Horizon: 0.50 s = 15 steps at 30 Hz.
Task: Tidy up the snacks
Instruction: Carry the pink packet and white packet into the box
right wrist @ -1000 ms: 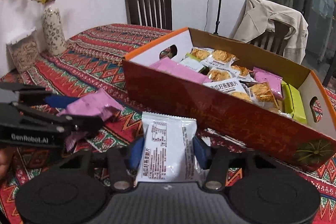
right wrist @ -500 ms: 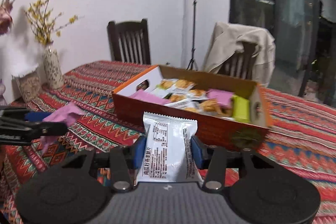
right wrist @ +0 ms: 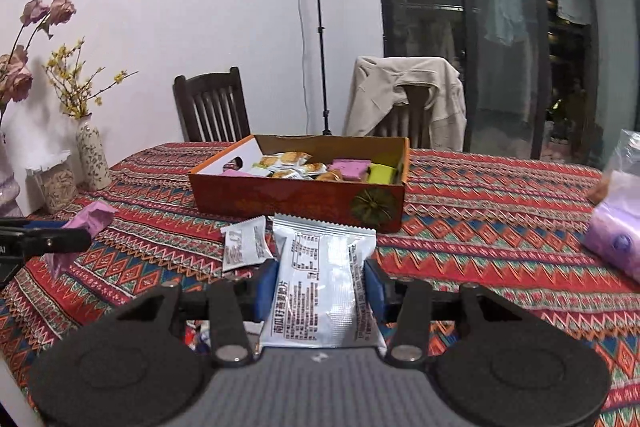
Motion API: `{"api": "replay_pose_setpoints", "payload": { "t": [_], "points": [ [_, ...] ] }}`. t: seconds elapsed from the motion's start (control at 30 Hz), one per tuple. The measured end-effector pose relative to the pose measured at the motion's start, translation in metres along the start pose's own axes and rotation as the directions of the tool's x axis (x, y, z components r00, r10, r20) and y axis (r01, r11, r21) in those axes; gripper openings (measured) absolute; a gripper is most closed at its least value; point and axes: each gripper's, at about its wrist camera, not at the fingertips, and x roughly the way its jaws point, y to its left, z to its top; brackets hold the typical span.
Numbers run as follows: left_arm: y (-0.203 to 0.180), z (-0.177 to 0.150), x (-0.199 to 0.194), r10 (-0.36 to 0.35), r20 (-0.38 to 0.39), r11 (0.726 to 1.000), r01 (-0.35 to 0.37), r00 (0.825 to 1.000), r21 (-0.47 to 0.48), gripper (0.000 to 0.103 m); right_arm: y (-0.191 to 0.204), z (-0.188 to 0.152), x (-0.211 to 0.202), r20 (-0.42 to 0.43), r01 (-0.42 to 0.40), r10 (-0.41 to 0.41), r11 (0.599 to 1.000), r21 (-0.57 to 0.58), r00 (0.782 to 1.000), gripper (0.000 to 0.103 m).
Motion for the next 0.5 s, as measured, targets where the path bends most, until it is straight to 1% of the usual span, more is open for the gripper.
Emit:
{"api": "replay_pose_setpoints", "payload": {
  "t": [0.17,0.33,0.43,0.5],
  "points": [
    [-0.006,0.002,0.005,-0.016,0.004,1.000,0.016,1.000,0.014,0.061,-0.005,-0.006,-0.007,0.008,0.003,-0.003,1.000,0.016,1.000,0.046],
    [-0.004,0.005,0.012,-0.019,-0.004,1.000,0.019,1.000,0.012,0.061,-0.007,-0.003,0.000,0.003,0.007,-0.007,1.000,0.015,1.000,0.046],
    [-0.002,0.013,0.022,-0.017,-0.015,1.000,0.017,1.000,0.012,0.061,-0.009,-0.001,0.005,-0.001,0.007,-0.007,1.000,0.015,1.000,0.046],
    [-0.003,0.024,0.032,-0.012,-0.010,0.999,0.012,1.000,0.035,0.061,-0.011,0.004,0.011,-0.003,0.007,-0.007,1.000,0.010,1.000,0.046]
  ]
}}
